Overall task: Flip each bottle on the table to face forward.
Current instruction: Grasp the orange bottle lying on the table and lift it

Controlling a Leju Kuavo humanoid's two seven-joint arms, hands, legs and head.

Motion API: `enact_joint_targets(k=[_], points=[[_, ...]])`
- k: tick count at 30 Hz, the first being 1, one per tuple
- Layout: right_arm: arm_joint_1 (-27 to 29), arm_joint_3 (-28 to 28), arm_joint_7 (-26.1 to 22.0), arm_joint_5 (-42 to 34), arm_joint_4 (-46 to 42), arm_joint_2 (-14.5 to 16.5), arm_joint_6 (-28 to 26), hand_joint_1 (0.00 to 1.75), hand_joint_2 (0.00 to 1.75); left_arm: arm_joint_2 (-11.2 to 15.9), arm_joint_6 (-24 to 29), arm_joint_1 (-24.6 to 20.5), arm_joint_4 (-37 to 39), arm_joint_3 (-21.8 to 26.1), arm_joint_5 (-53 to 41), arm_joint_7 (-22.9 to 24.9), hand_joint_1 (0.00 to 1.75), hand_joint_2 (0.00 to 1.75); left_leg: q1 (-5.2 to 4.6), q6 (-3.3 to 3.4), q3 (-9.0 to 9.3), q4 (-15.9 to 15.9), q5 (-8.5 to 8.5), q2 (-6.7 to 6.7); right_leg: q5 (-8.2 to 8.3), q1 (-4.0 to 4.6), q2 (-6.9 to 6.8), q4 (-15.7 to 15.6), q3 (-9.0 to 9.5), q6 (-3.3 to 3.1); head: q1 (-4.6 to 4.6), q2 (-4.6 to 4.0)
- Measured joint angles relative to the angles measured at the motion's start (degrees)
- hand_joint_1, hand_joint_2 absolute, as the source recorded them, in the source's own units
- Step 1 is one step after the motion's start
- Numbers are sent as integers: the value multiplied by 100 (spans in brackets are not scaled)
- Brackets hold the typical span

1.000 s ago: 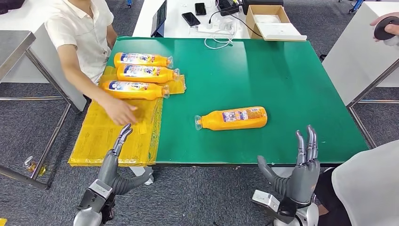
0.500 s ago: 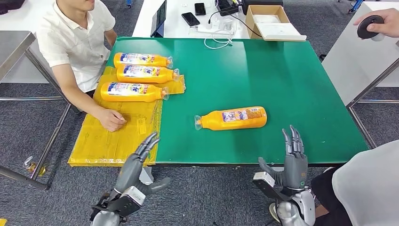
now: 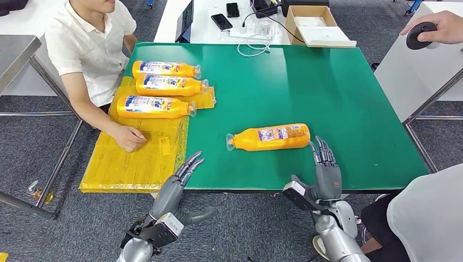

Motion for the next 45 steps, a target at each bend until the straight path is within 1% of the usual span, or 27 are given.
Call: enact_joint_targets(k=[4,13,19,29,31,36,41,45], points=[[-186,91,203,221,252,-3,29,0,175,-33,-76,-92,51,-95,32,25,0,175,-1,0,0,0,1,0,0,0,0,0,0,0,-1,0],[-497,364,490,563,608,39,139,0,175,-81,-179,-255,132,-240,114,66,0,175,-1,0,0,0,1,-1,1,0,-1,1,-1,0,-1,0],[-526,409,354,390,639,67,113,0,175,-89,-230,-252,103,-313,123,74,0,175,-1,0,-1,0,0,-2,0,0,-1,1,-1,0,0,0],[-497,409,381,341,590,97,113,0,175,-87,-233,-188,13,-388,134,74,0,175,-1,0,-2,0,1,-2,0,0,-1,0,-1,0,-1,0],[-473,408,497,334,548,104,120,0,175,-87,-244,-177,9,-388,138,75,0,175,-1,0,-2,0,1,-2,0,0,-1,1,-1,0,-1,0],[-434,405,973,421,499,110,269,0,175,-87,-286,-141,-42,-389,149,96,0,175,-1,0,-2,0,0,-2,0,-1,-1,0,-2,0,-1,0],[-467,405,1194,551,499,104,447,0,175,-87,-369,-137,-64,-389,160,124,0,175,-2,0,-3,0,0,-2,0,-1,-1,0,-1,0,-1,0],[-600,405,1363,674,526,99,628,0,175,-90,-425,-158,-65,-388,197,136,0,175,-1,1,-3,0,1,-2,1,-1,-1,1,-1,1,-1,0]])
